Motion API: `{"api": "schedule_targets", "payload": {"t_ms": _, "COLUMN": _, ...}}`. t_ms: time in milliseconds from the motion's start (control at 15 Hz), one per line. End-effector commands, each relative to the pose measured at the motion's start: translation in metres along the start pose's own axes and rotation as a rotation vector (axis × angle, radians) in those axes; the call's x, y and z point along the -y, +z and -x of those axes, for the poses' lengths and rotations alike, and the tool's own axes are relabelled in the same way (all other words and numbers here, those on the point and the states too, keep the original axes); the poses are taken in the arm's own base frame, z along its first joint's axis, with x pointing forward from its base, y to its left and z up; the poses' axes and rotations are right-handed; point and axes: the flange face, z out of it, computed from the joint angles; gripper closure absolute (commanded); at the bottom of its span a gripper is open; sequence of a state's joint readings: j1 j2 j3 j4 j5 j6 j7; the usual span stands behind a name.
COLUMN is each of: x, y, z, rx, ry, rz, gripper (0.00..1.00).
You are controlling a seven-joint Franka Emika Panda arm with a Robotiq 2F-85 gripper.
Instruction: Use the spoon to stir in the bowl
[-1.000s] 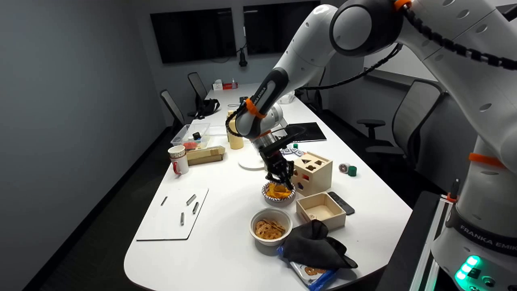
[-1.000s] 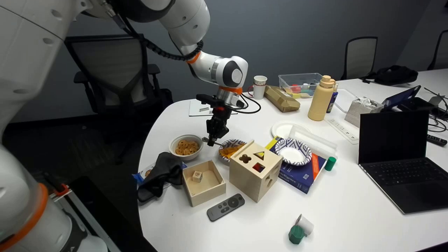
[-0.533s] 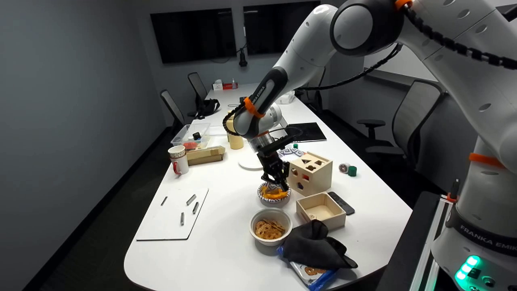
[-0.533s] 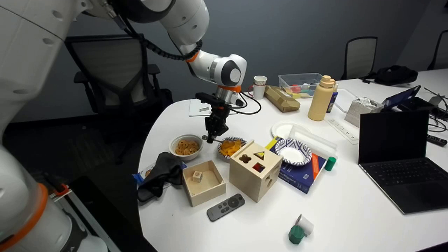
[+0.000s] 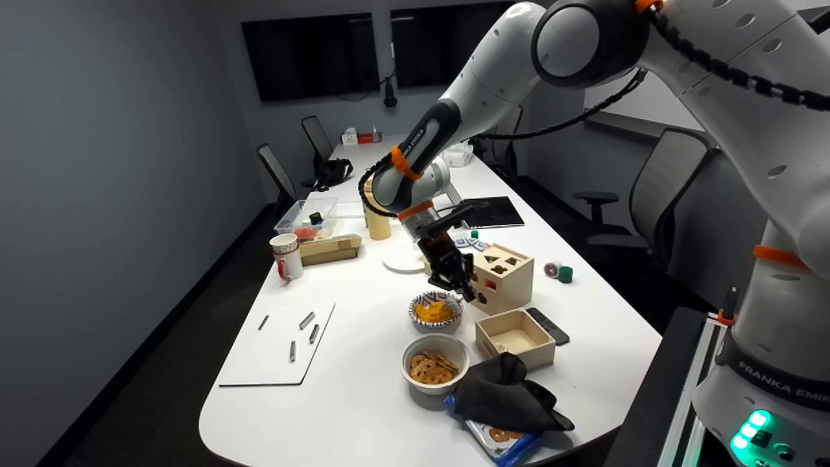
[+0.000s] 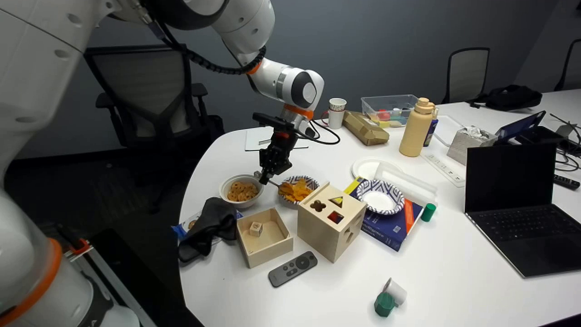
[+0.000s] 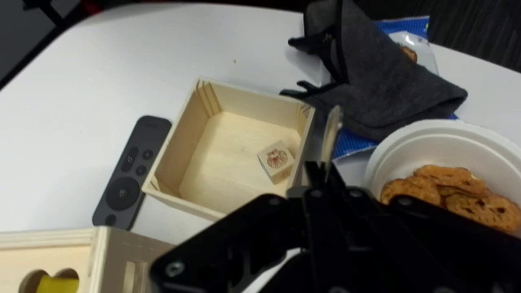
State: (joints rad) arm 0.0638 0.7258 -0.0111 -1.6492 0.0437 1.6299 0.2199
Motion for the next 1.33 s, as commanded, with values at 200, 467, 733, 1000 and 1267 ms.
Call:
{"api": "schedule_targets", "payload": {"t_ms": 200, "x": -0.002, "y": 0.005, "z": -0.004, "rx": 0.129, "ry": 0.124, "rz": 0.081, "gripper": 0.99}}
{"api": "schedule_targets", "payload": {"t_ms": 467, "x": 0.001, "y": 0.005, "z": -0.017, "rx": 0.045, "ry": 0.173, "rz": 0.126, "gripper": 0.99}}
{"api": "schedule_targets", "payload": {"t_ms": 733, "x": 0.008, "y": -0.003, "z": -0.02, "rx": -0.036, "ry": 0.132, "rz": 0.104, "gripper": 0.99}}
{"api": "schedule_targets", "payload": {"t_ms": 1000, "x": 0.01, "y": -0.009, "z": -0.021, "rx": -0.075, "ry": 0.041, "rz": 0.057, "gripper": 0.99}}
{"api": "schedule_targets", "payload": {"t_ms": 1267, "x": 0.008, "y": -0.01, "z": -0.017, "rx": -0.026, "ry": -0.081, "rz": 0.009, "gripper": 0.99}}
